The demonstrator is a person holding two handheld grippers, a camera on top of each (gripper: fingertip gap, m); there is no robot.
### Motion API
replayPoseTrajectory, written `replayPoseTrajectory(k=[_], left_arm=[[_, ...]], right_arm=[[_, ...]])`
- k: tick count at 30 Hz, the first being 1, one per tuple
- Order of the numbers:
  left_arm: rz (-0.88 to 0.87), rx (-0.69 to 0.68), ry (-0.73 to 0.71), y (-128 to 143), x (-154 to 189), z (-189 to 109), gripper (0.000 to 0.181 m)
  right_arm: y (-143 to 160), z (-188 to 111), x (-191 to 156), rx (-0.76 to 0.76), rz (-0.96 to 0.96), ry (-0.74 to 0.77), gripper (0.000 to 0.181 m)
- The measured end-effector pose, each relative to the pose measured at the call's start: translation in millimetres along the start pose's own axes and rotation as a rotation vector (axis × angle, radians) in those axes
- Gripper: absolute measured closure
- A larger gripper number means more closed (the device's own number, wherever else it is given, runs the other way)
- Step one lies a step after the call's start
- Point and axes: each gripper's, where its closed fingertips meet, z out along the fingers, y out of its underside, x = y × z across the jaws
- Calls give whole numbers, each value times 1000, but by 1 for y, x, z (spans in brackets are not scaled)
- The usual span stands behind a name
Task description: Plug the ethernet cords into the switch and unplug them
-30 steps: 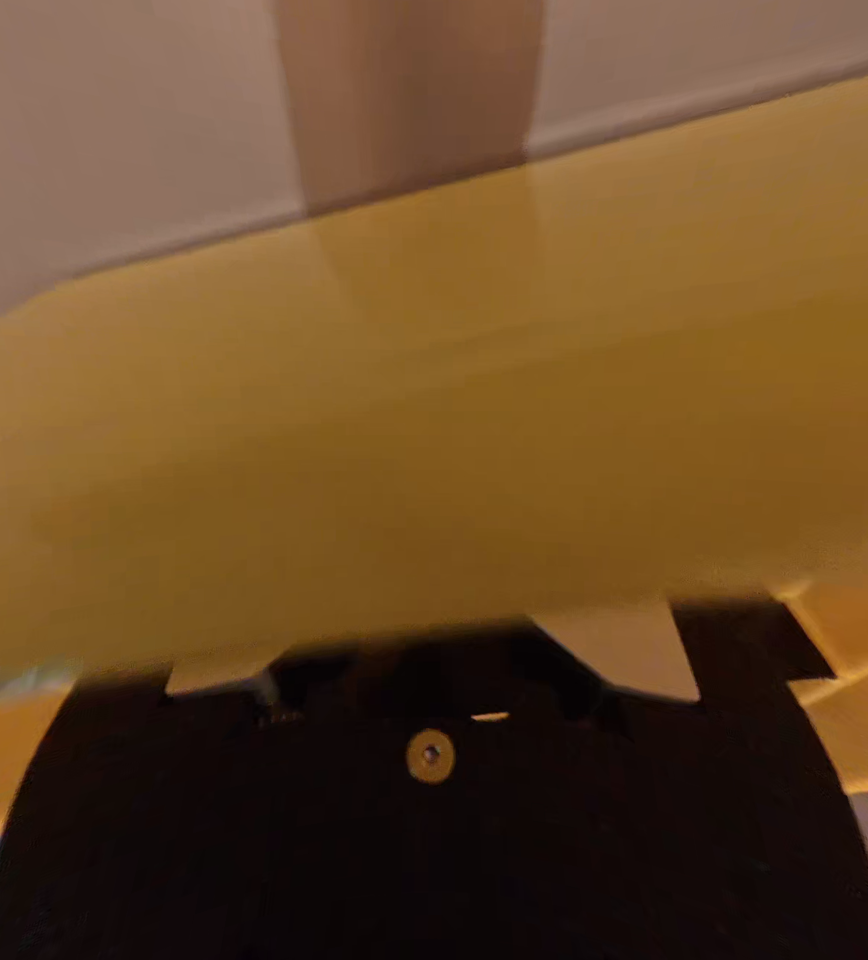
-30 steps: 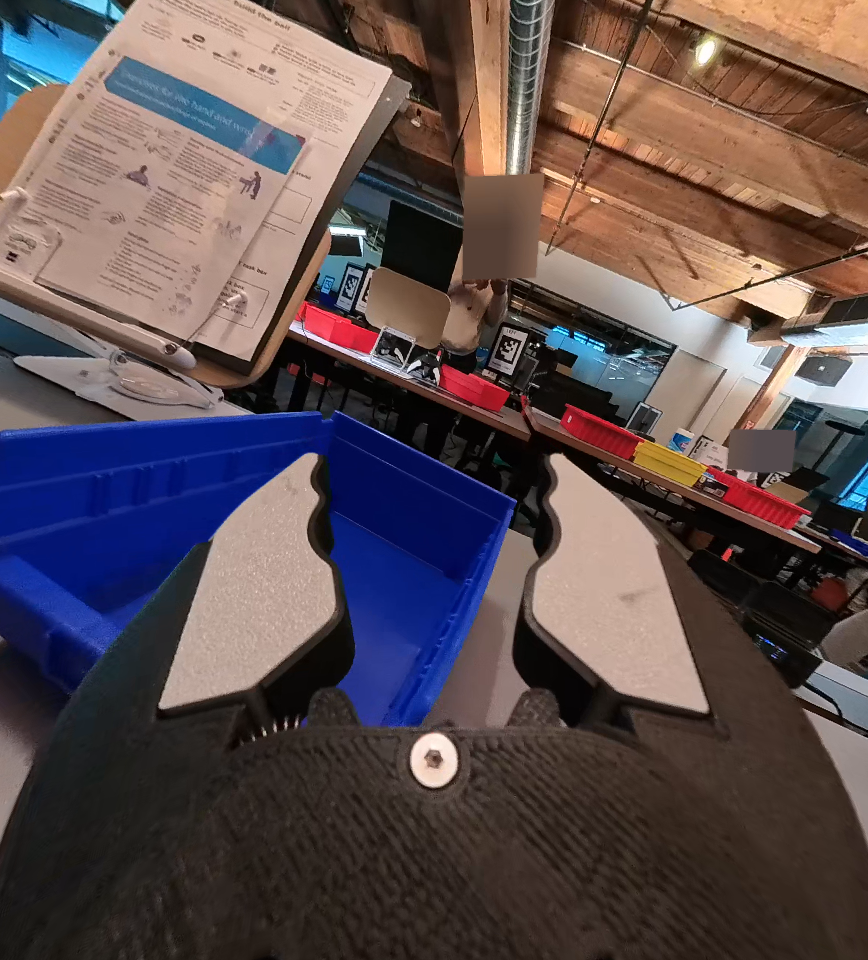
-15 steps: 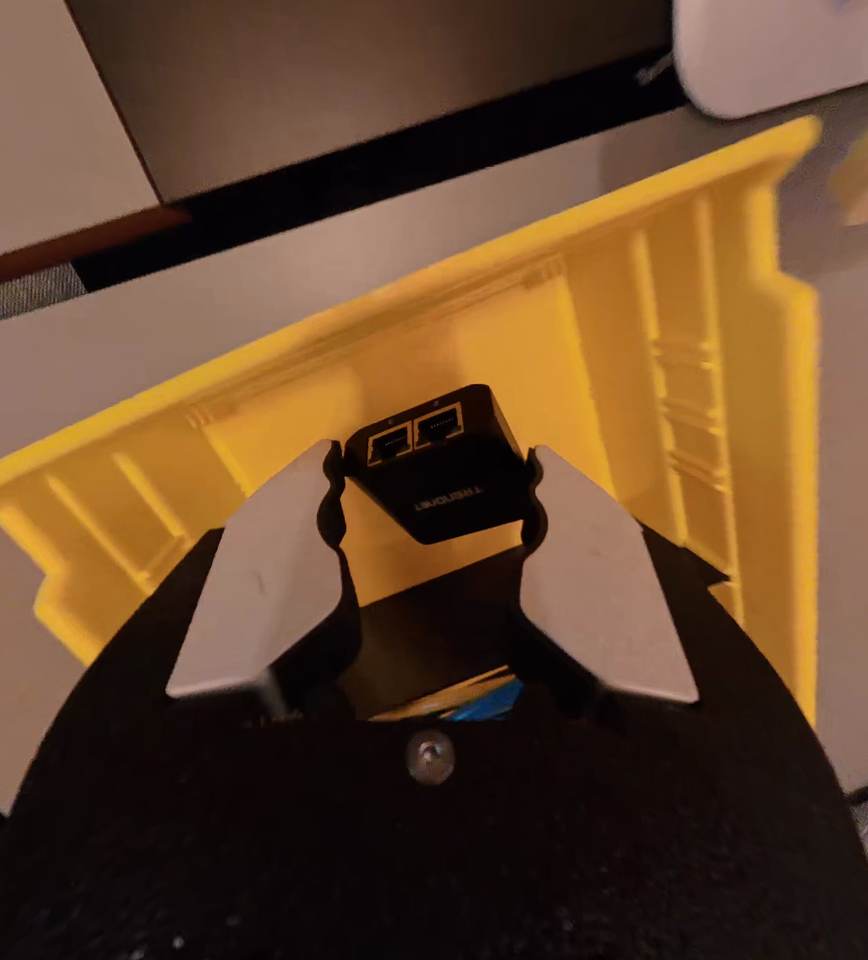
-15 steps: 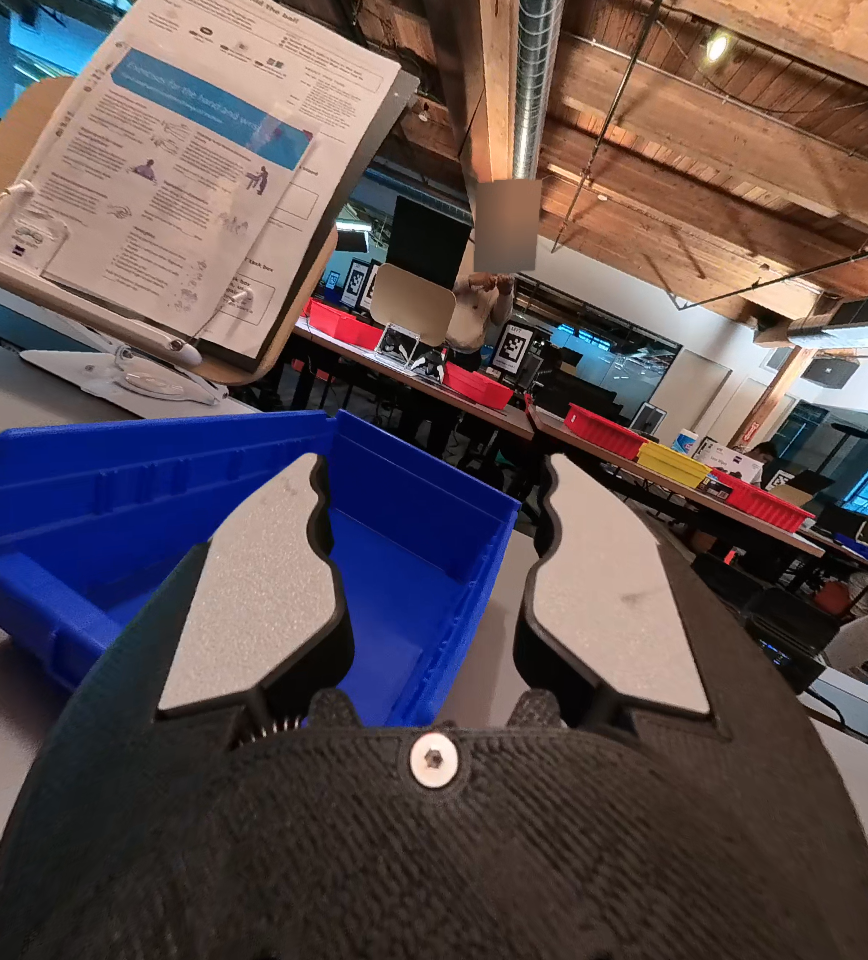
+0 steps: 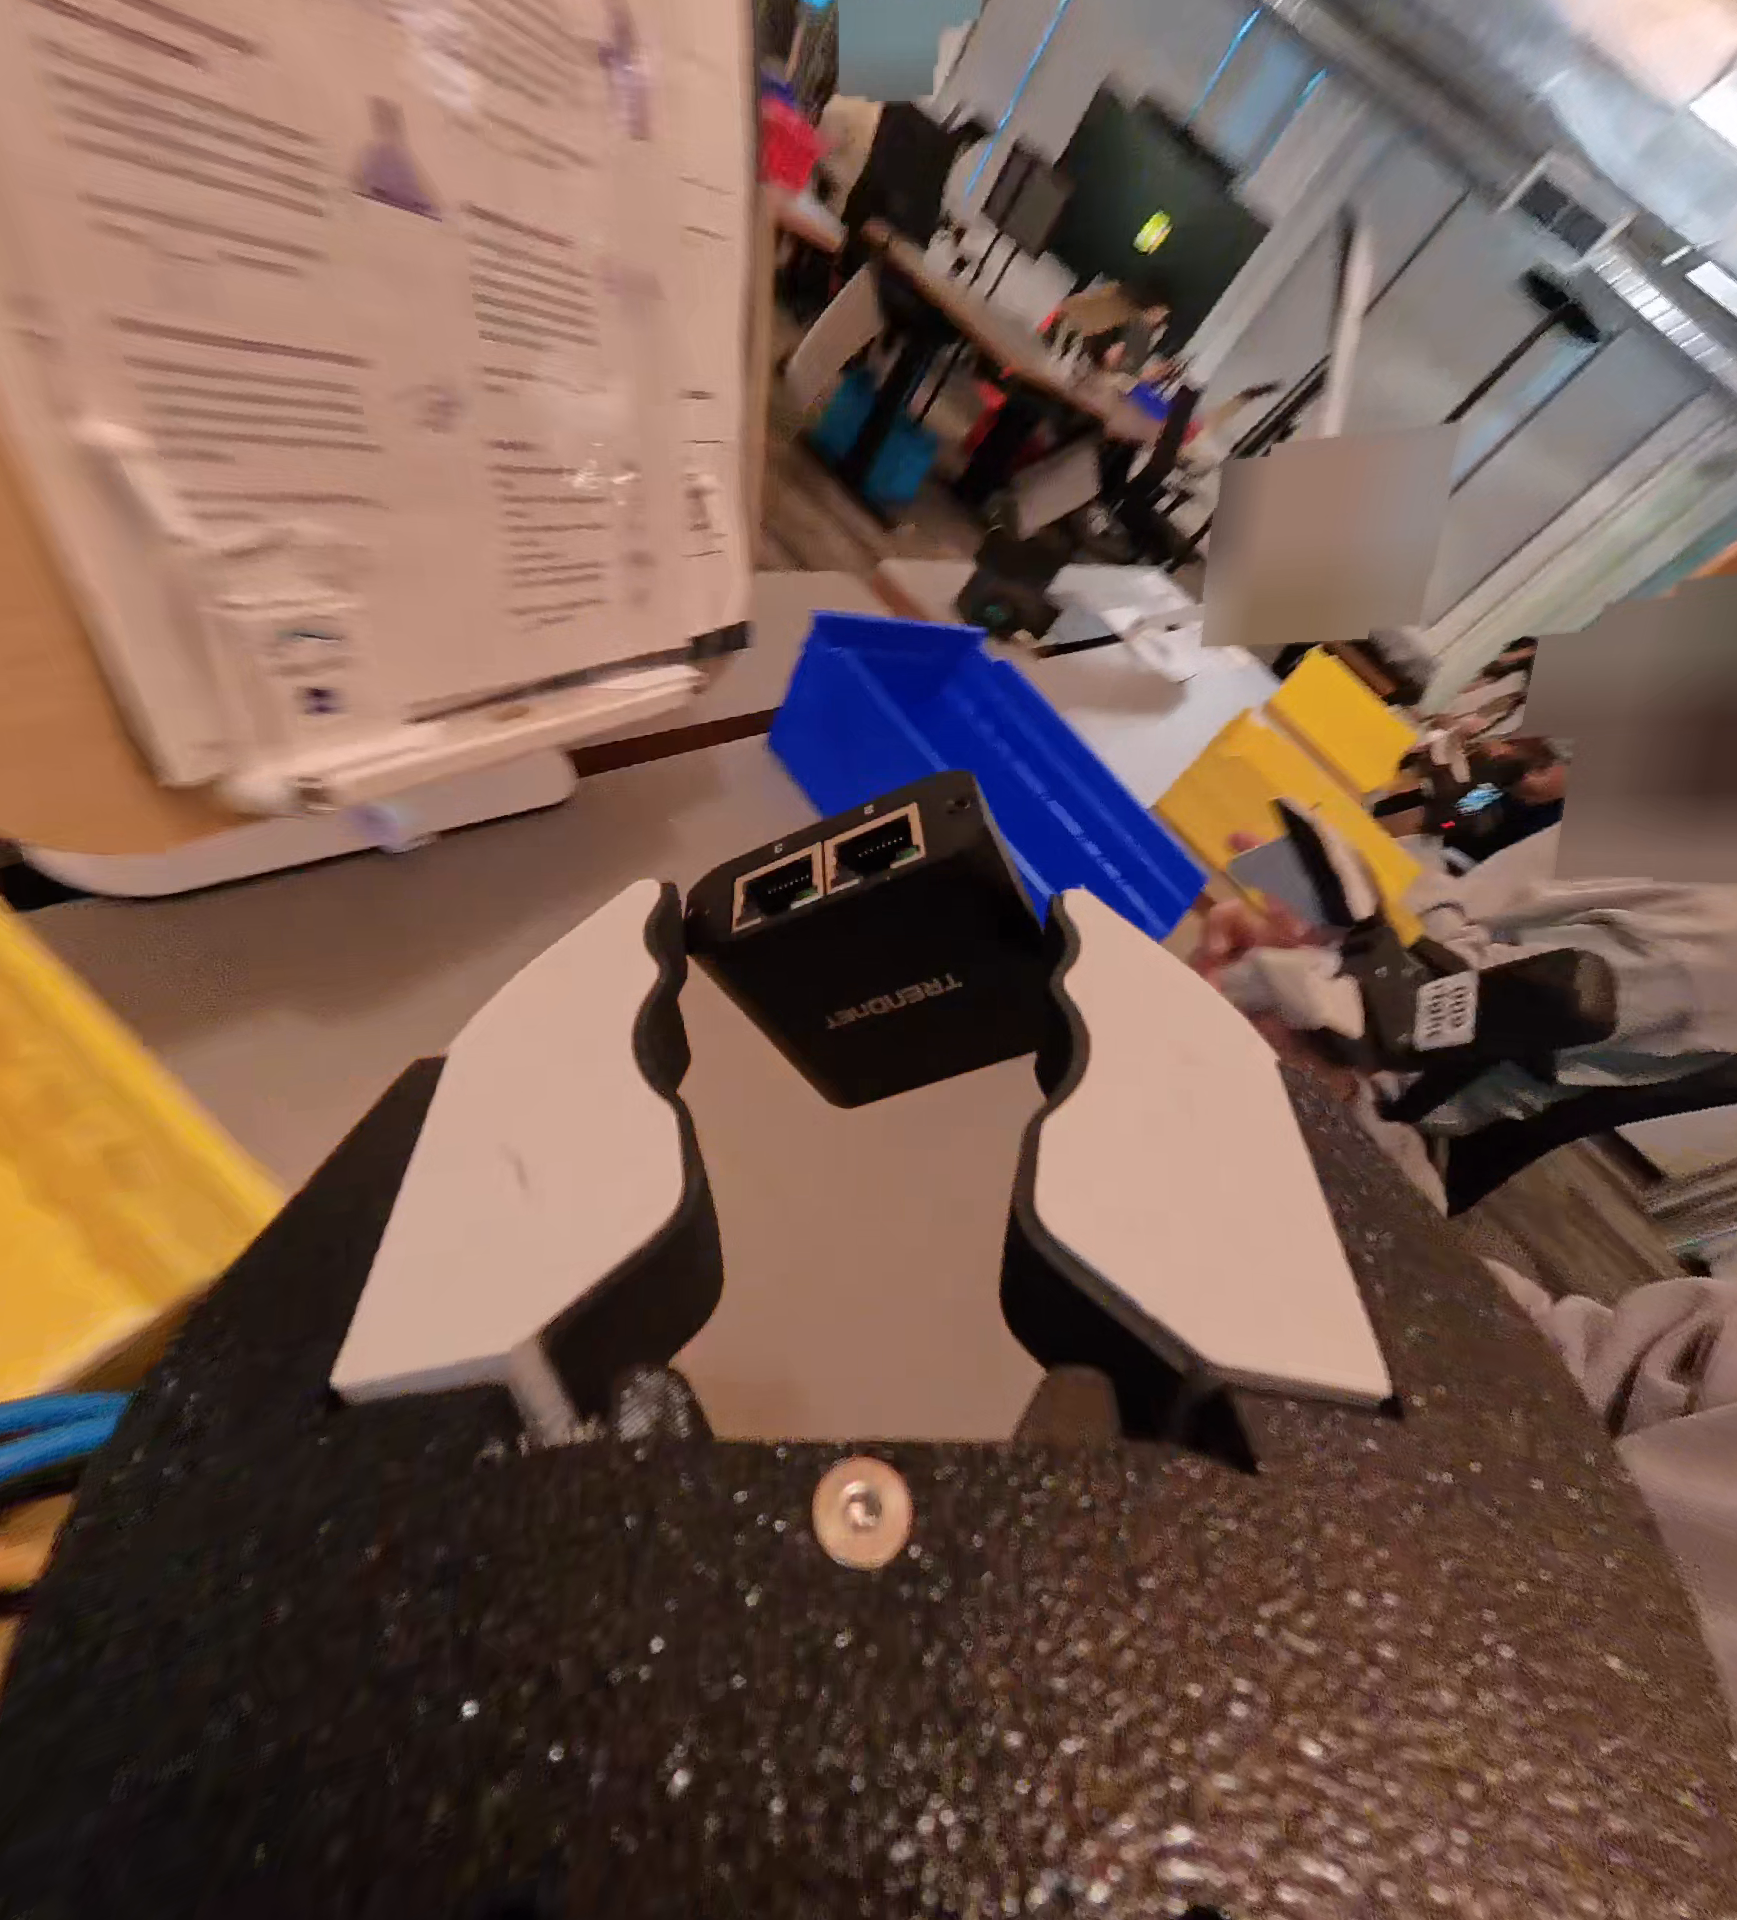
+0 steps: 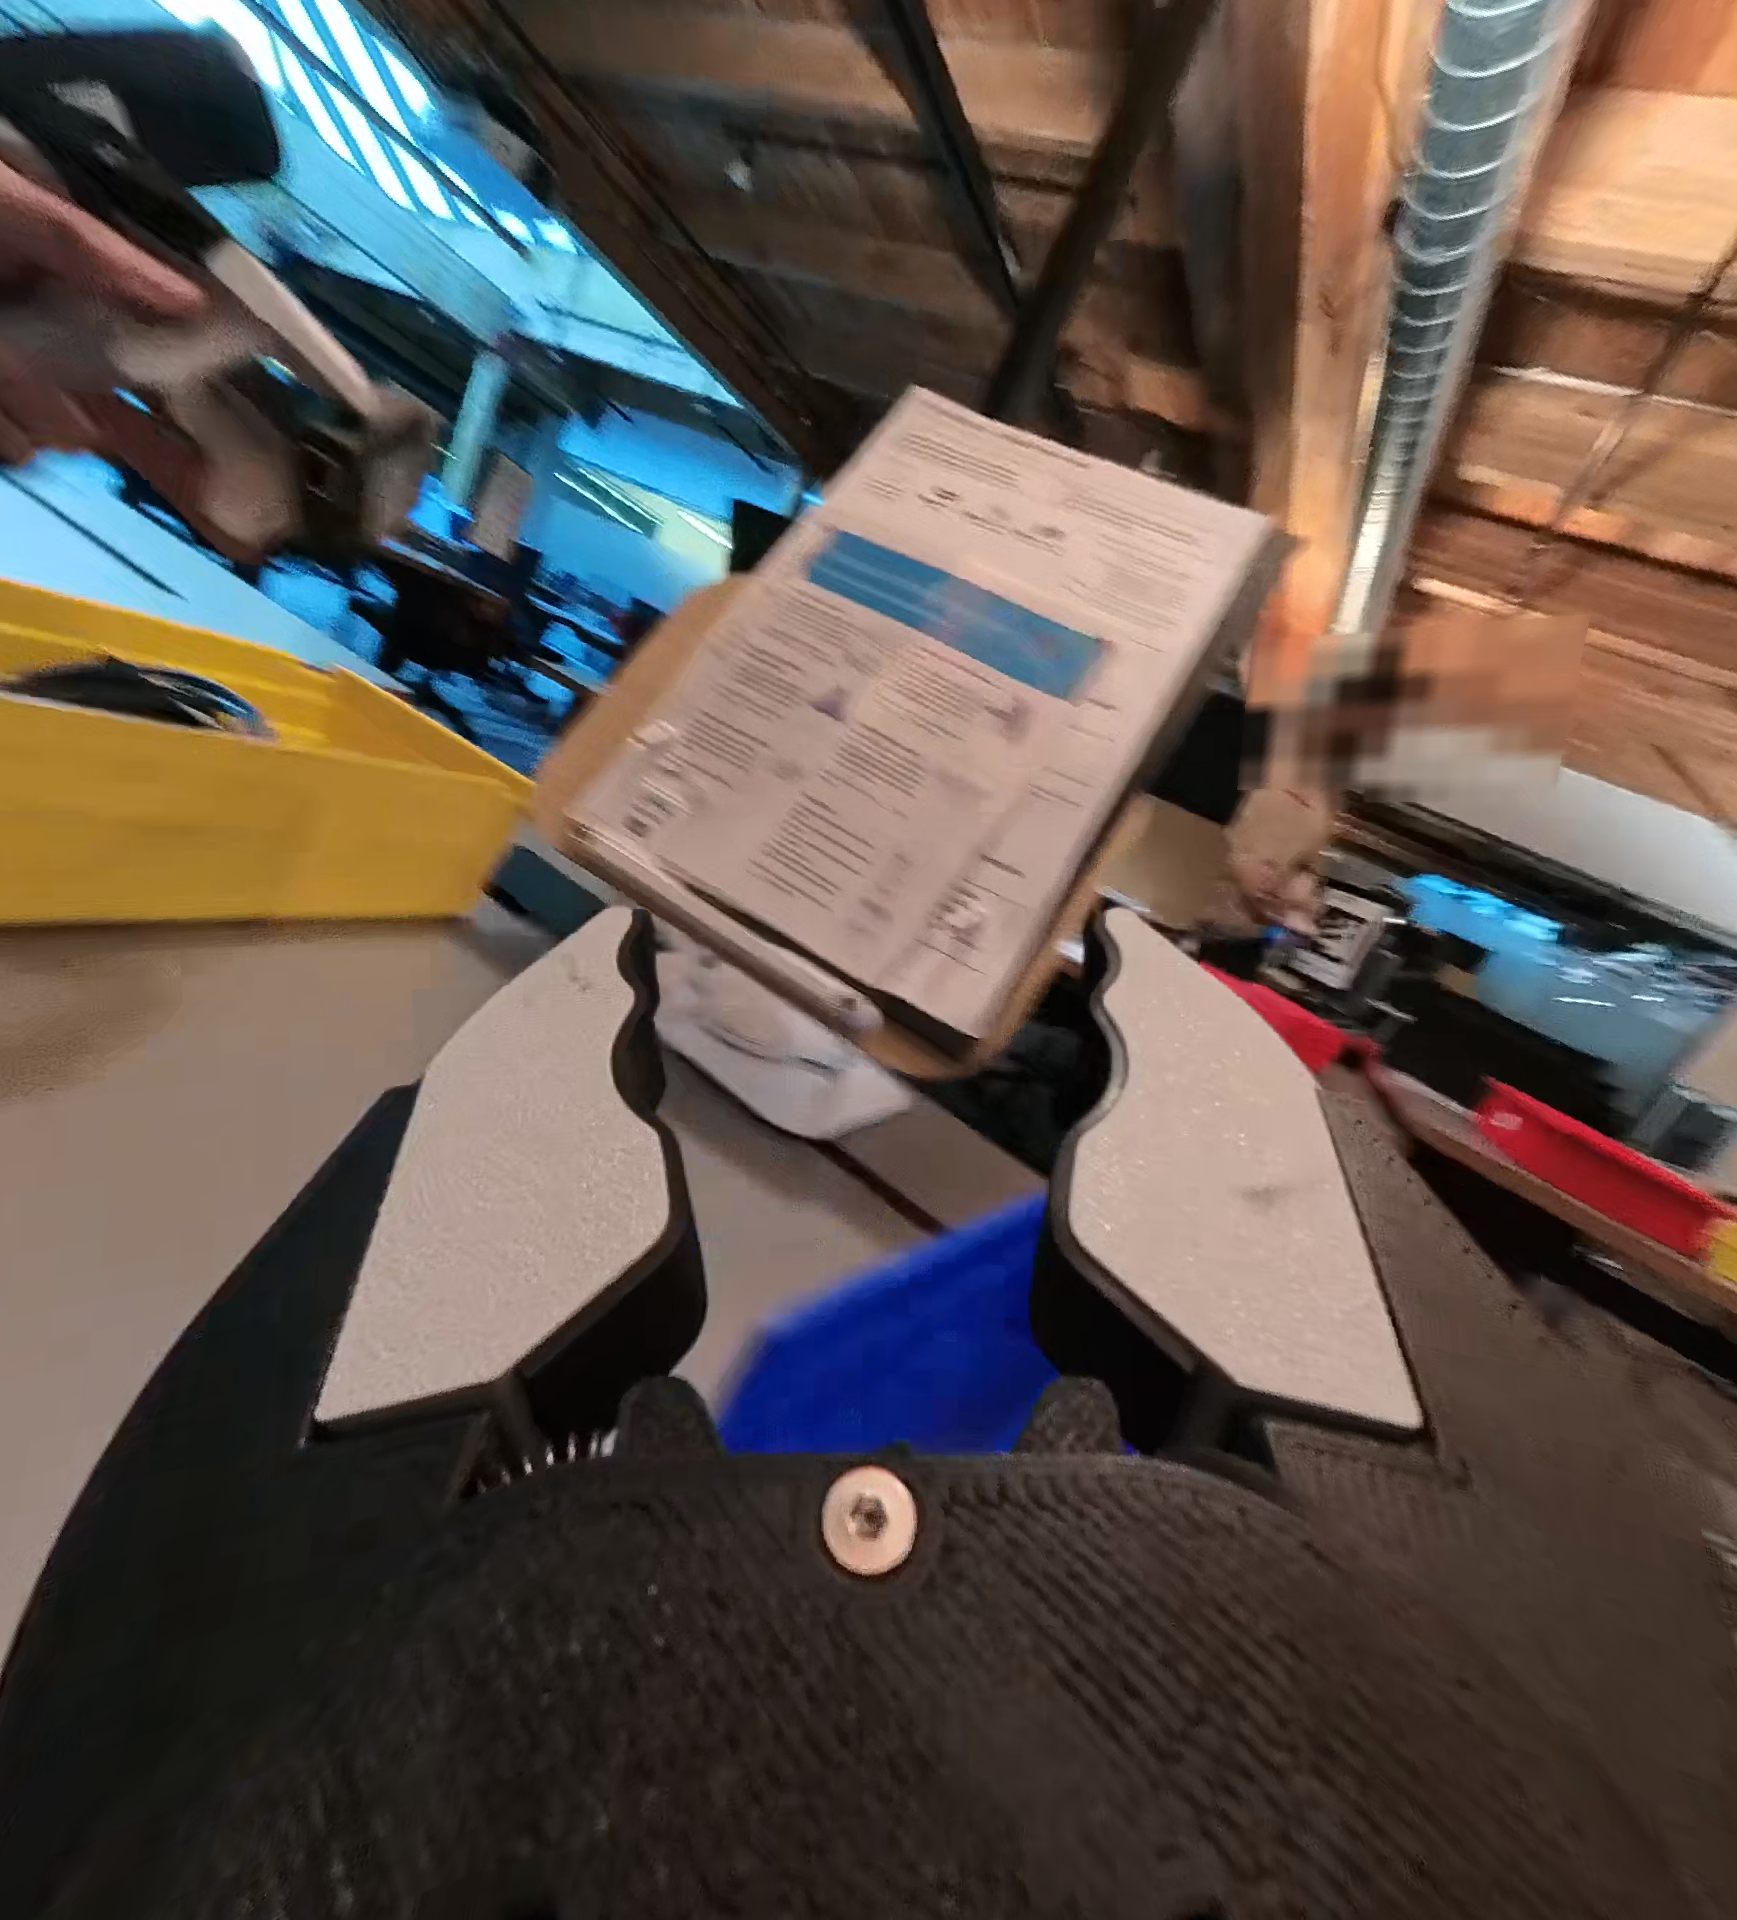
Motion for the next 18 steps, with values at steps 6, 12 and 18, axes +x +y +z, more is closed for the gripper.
replayPoseTrajectory(k=[6, 12, 18], left_arm=[[-131, 89, 296, 94, 88, 48, 117], [-109, 132, 384, 124, 127, 56, 117], [-92, 123, 466, 136, 138, 42, 117]], right_arm=[[-9, 37, -149, -35, 7, -138, 105], [-29, 32, -173, 17, 55, -113, 136], [-43, 20, -180, 71, -41, -161, 157]])
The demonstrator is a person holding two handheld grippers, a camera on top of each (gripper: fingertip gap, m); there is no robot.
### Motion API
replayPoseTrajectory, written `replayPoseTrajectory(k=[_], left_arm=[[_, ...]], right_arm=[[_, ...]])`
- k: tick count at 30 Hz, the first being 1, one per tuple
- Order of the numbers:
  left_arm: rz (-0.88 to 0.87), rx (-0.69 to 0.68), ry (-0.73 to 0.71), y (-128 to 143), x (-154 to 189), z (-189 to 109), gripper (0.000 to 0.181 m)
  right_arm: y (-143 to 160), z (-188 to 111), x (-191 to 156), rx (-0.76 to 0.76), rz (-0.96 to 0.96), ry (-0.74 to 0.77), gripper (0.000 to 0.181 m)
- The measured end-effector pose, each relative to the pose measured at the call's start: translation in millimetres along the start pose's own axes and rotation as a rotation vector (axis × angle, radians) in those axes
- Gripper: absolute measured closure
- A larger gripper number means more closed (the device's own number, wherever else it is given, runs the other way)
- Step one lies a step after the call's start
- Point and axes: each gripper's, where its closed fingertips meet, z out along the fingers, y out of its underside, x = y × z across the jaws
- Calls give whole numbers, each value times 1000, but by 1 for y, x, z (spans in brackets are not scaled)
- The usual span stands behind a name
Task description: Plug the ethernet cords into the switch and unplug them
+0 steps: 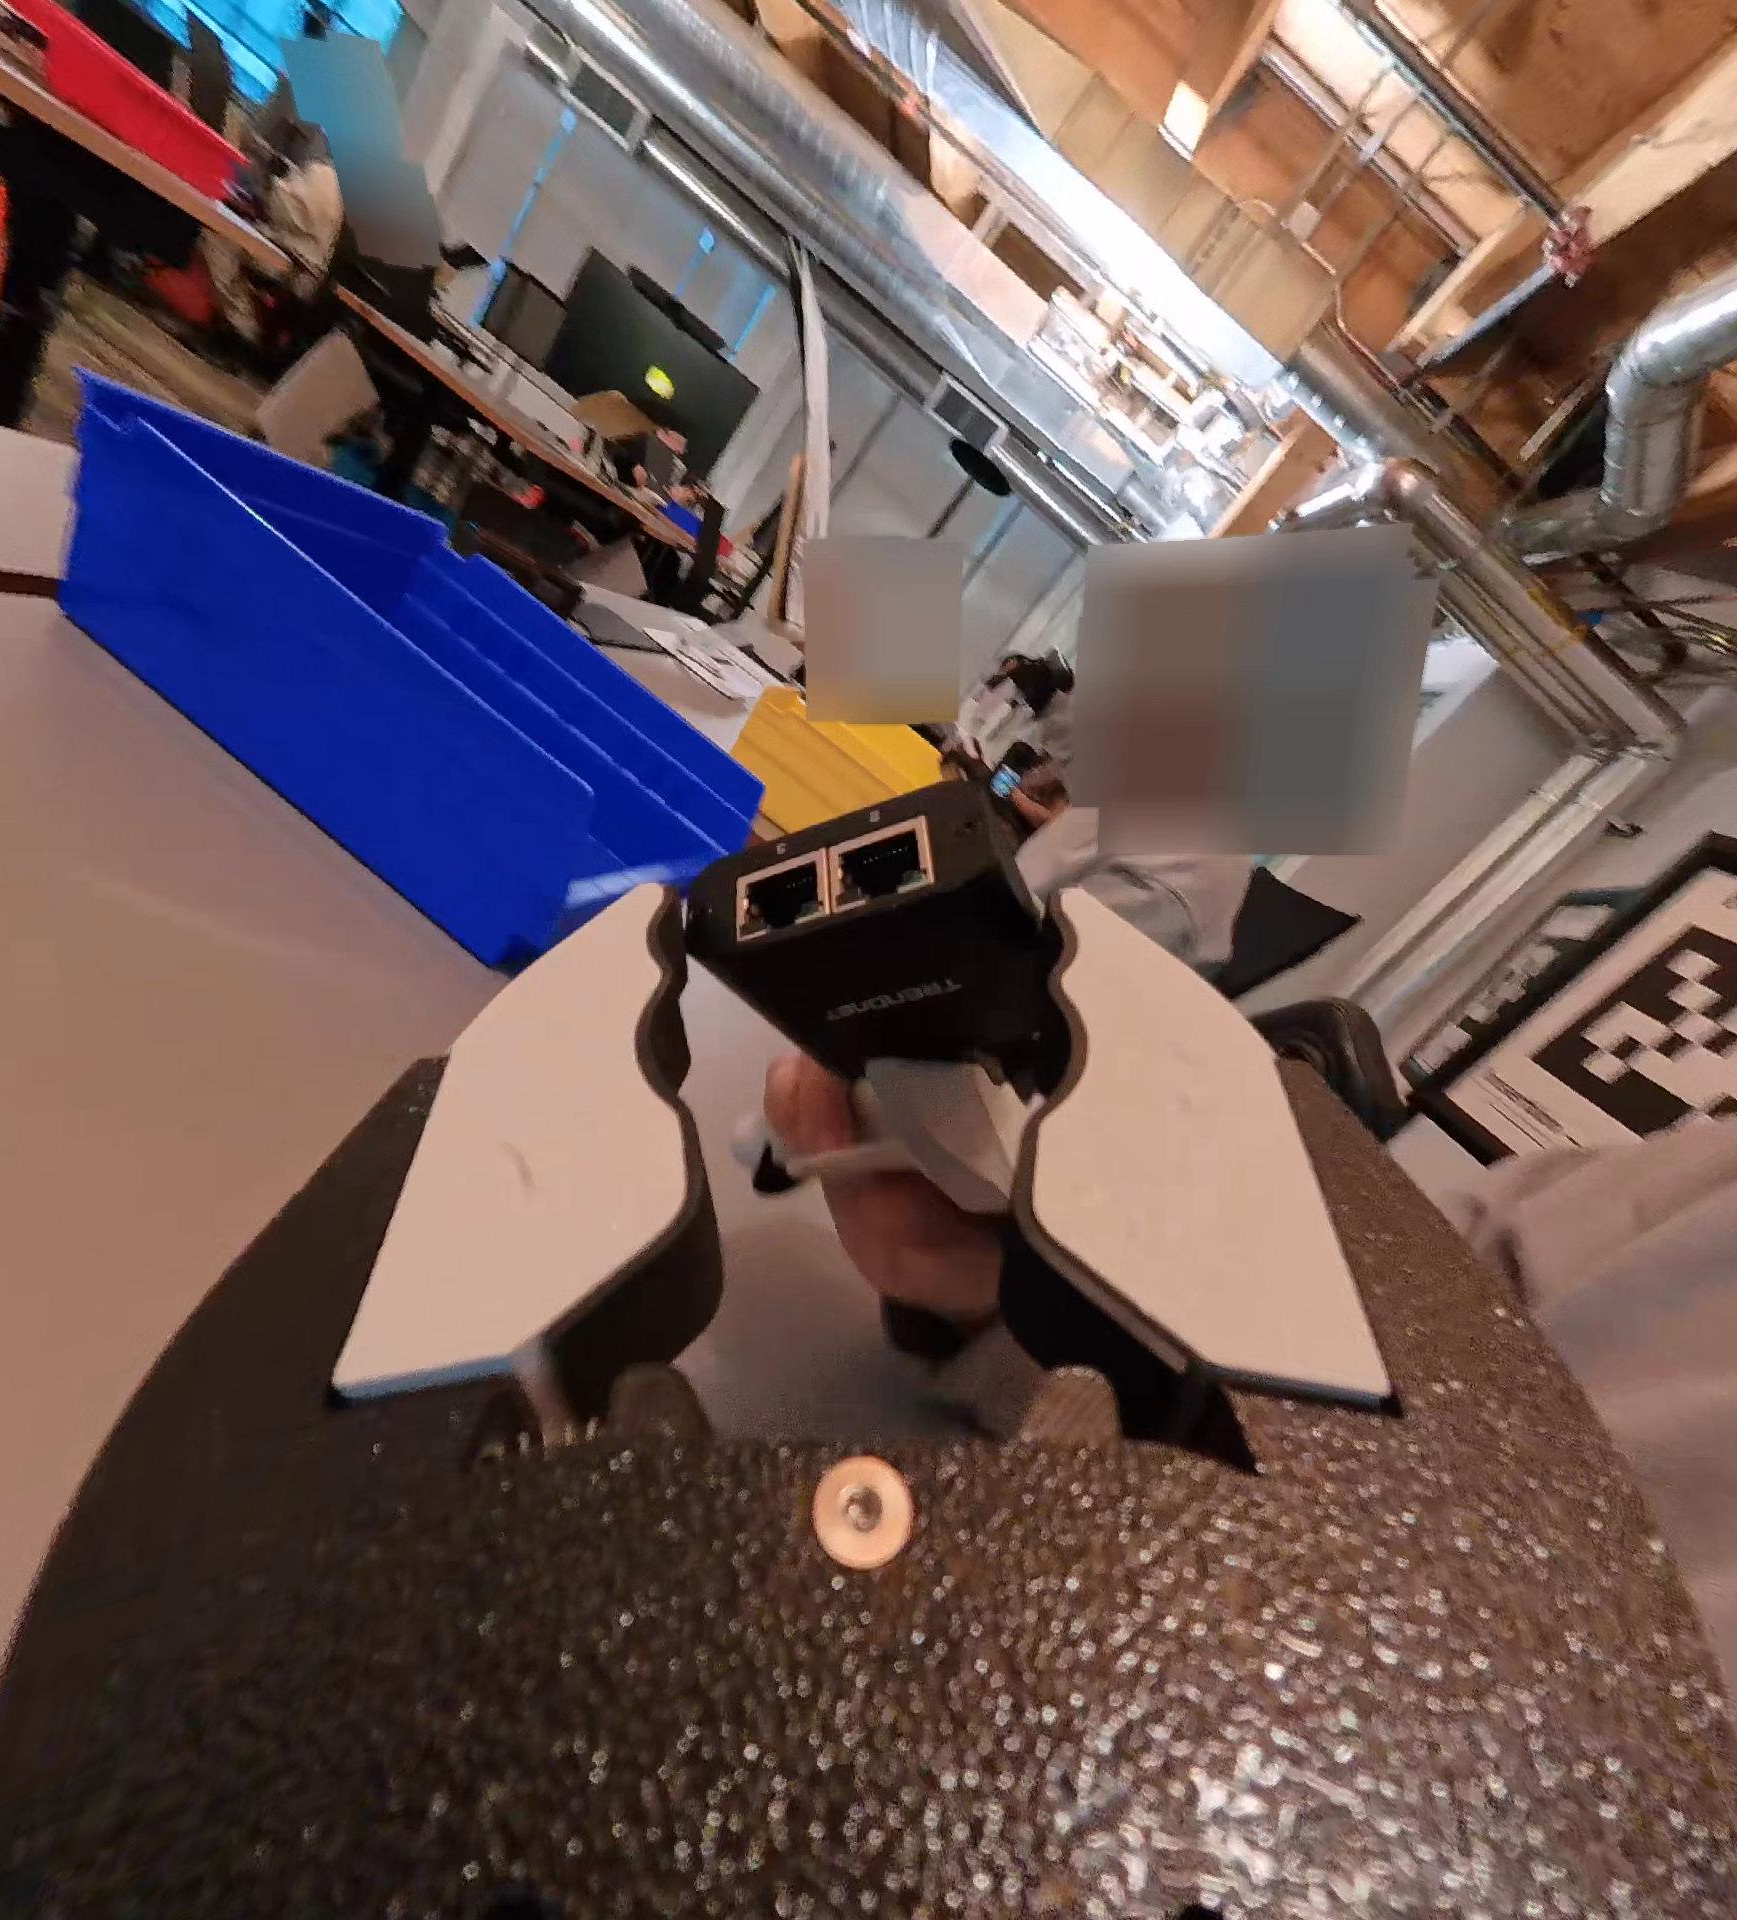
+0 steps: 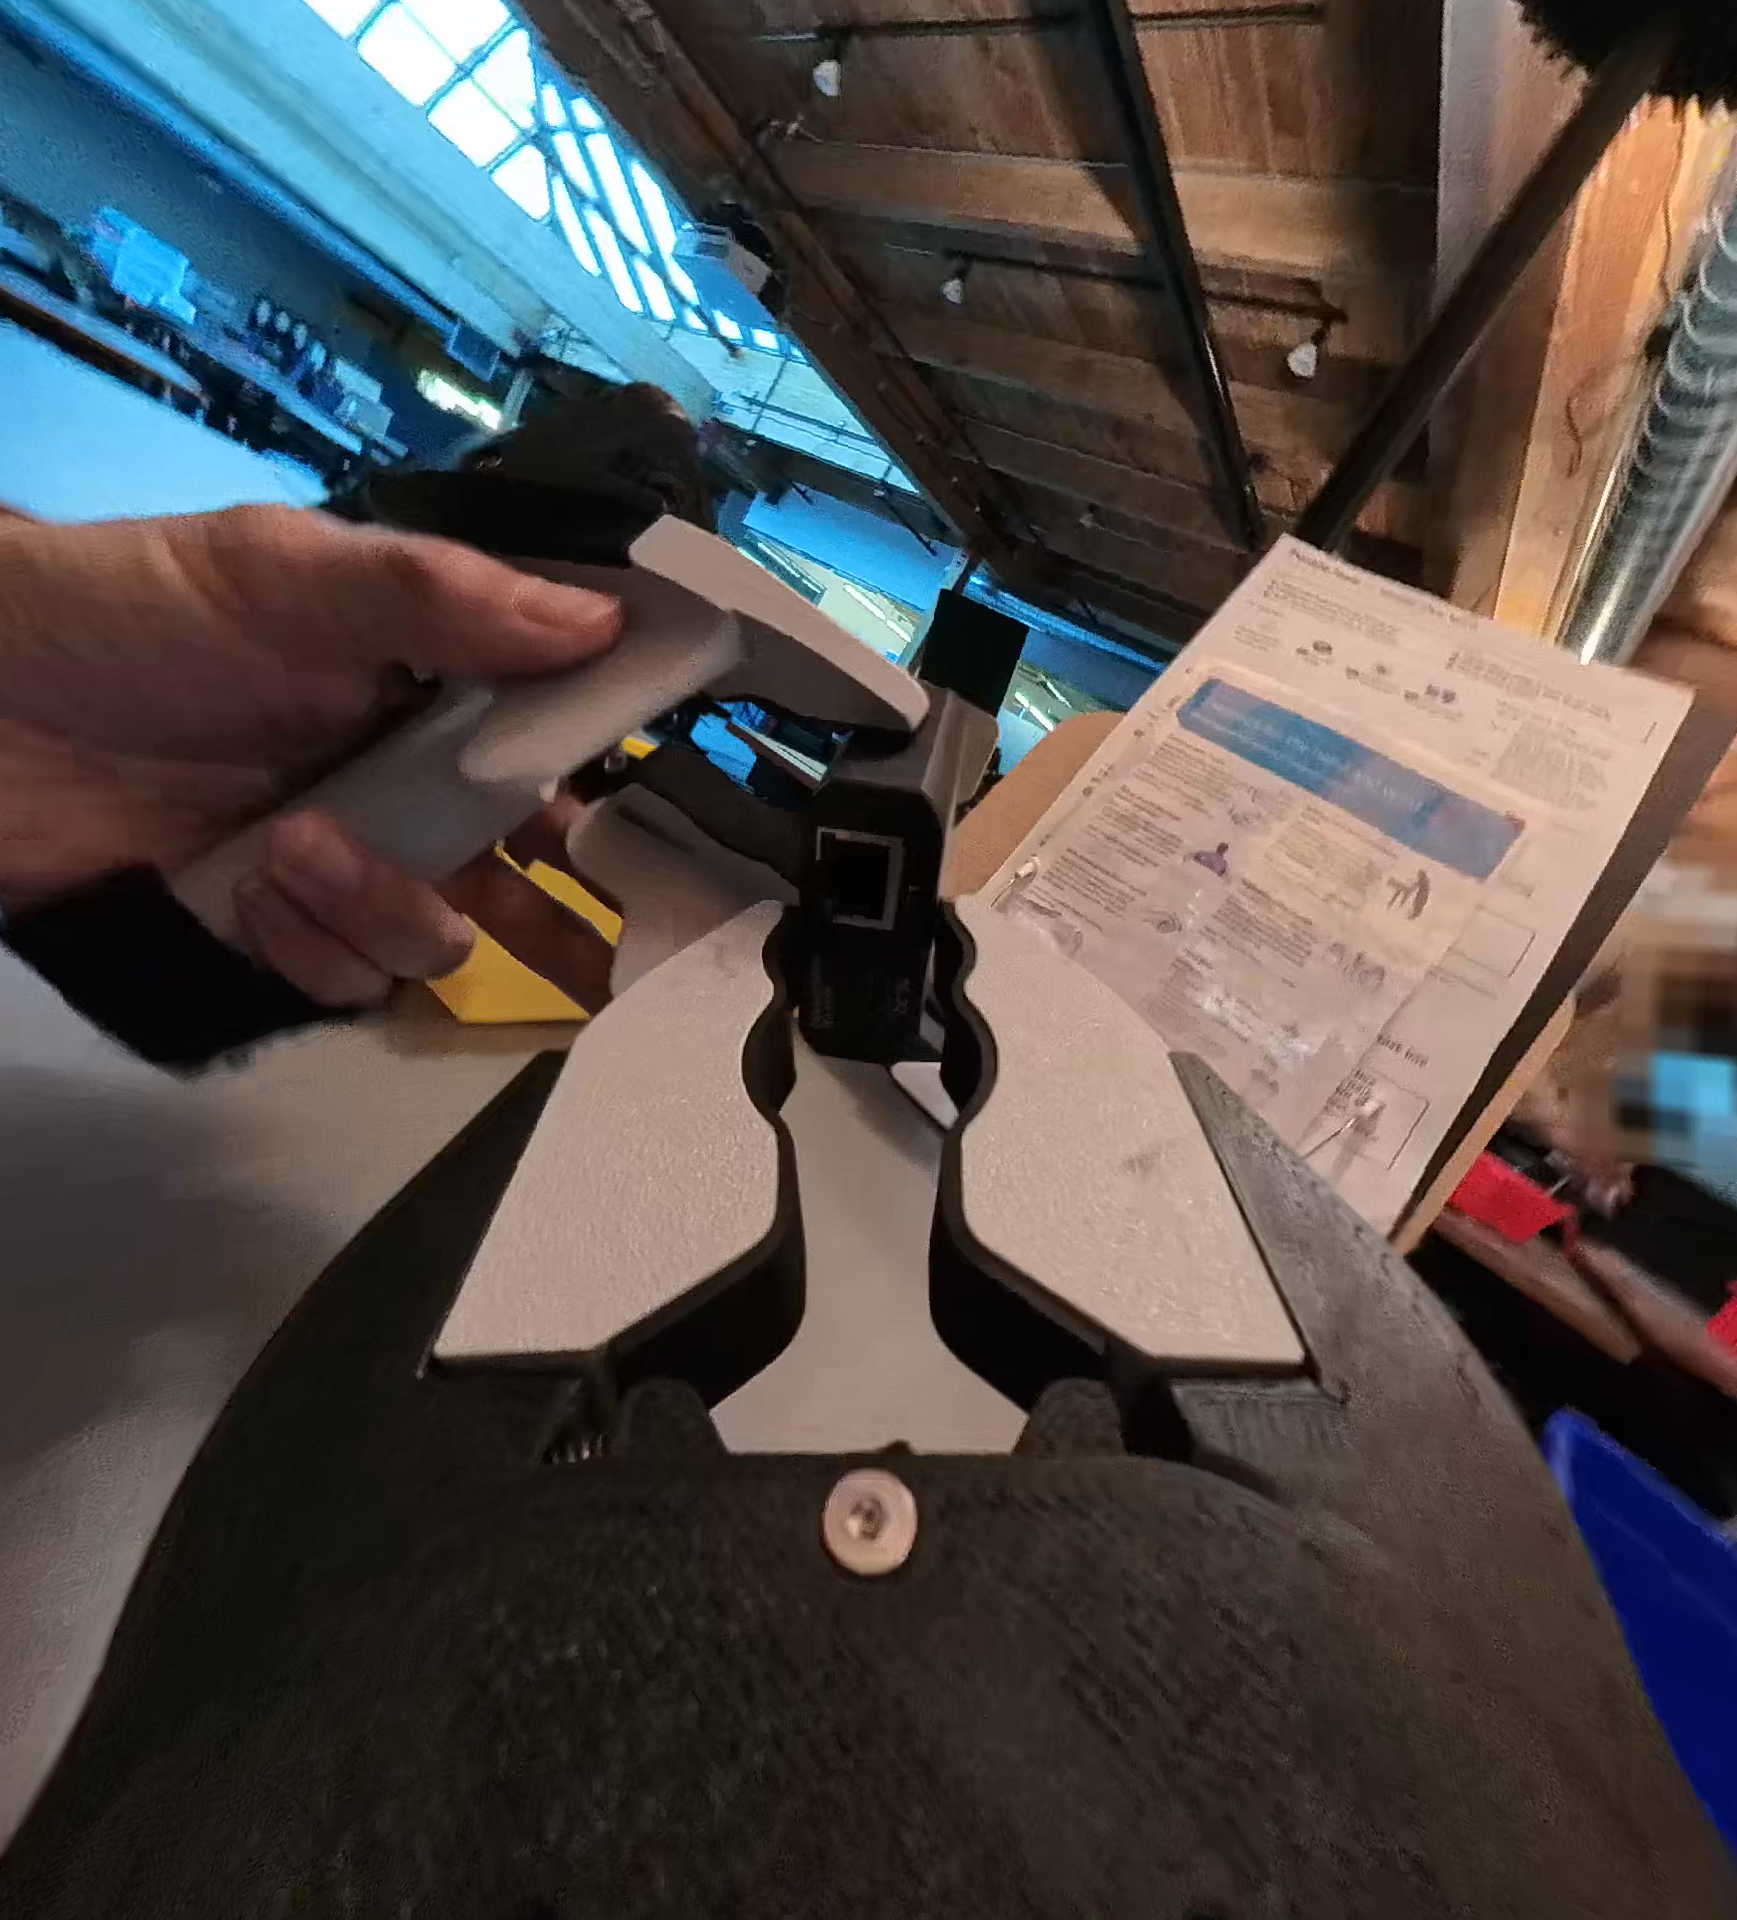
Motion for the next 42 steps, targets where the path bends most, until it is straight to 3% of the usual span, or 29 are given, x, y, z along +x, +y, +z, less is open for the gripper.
replayPoseTrajectory(k=[1, 3, 7, 9, 13, 15, 20, 21, 24, 26, 28, 30, 33, 37, 40, 42], left_arm=[[-8, -35, 17, 4, 2, -4, 116], [-18, -115, 33, 12, 3, -16, 94], [80, -336, 195, 35, 26, -35, 90], [111, -442, 311, 47, 40, -38, 91], [94, -616, 385, 74, 45, -33, 95], [76, -677, 435, 85, 48, -35, 113], [214, -625, 354, 93, 27, -30, 118], [262, -595, 333, 92, 24, -29, 118], [413, -512, 239, 83, 10, -30, 118], [484, -449, 227, 79, 10, -30, 118], [533, -390, 199, 75, 6, -28, 118], [581, -330, 190, 73, 5, -24, 118], [602, -286, 198, 74, 6, -22, 118], [584, -269, 225, 75, 8, -21, 118], [556, -265, 252, 78, 10, -19, 118], [547, -252, 256, 79, 10, -19, 118]], right_arm=[[-2, -3, -2, 1, -70, -13, 158], [-7, -11, -3, 8, -243, -22, 158], [-16, -30, -21, 46, -534, -153, 158], [-19, -38, -34, 71, -602, -245, 158], [-22, -43, -50, 78, -655, -337, 159], [-18, -44, -55, 54, -646, -380, 159], [2, -47, -51, -22, -491, -429, 157], [6, -46, -49, -28, -407, -429, 142], [10, -45, -43, -45, 88, -443, 100], [2, -45, -38, 13, 432, -458, 102], [1, -45, -39, 53, 612, -480, 116], [9, -45, -48, 14, 654, -523, 120], [14, -43, -45, 19, 638, -466, 126], [14, -42, -41, 36, 645, -450, 125], [13, -40, -39, 59, 622, -429, 113], [11, -42, -43, 66, 621, -467, 121]])
